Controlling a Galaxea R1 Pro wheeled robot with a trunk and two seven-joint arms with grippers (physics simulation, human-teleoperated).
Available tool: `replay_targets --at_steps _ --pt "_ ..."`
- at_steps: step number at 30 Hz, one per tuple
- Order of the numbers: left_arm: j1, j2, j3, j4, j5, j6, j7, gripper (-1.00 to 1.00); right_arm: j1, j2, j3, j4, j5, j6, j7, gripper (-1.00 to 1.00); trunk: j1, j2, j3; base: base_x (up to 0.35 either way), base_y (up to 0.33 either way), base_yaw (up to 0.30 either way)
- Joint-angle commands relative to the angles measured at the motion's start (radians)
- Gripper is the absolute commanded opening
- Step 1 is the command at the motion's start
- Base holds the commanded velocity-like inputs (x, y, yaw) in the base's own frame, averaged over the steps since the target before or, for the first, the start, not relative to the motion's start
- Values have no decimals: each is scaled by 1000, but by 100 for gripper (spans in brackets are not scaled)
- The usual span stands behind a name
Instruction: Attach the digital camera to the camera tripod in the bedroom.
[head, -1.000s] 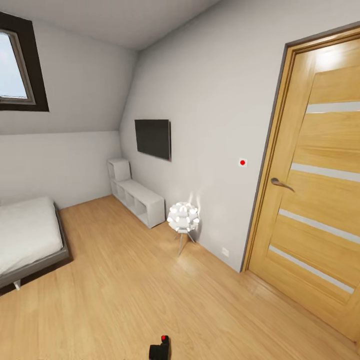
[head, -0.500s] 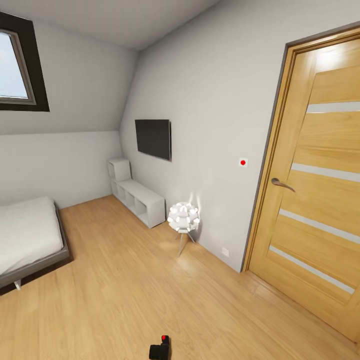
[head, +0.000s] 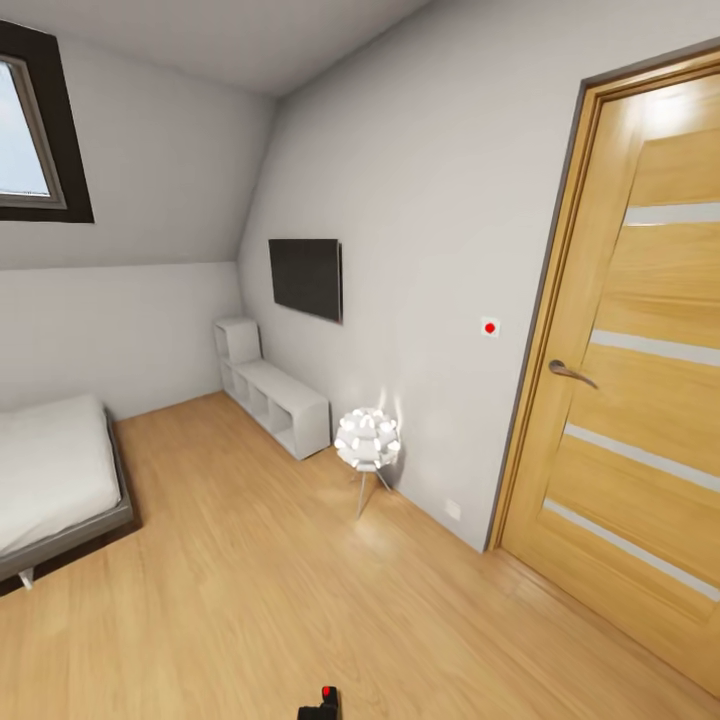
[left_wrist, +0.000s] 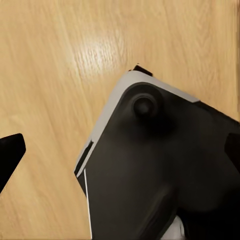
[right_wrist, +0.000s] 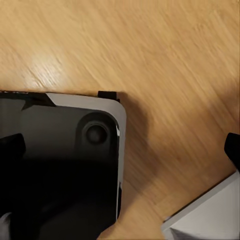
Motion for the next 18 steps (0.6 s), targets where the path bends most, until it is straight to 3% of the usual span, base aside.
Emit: replay_targets --at_steps 1,4,18 --pt "1 -1 1 -1 -6 -1 1 100 -1 0 7 3 -11 -6 5 100 1 0 0 294 0 0" --pt "1 -5 -1 1 -27 -6 1 100 -1 -2 6 3 -12 -10 5 100 1 0 0 309 0 0" --pt "1 -7 1 2 -30 -12 1 100 -1 -2 6 3 -13 -13 5 100 1 0 0 289 0 -15"
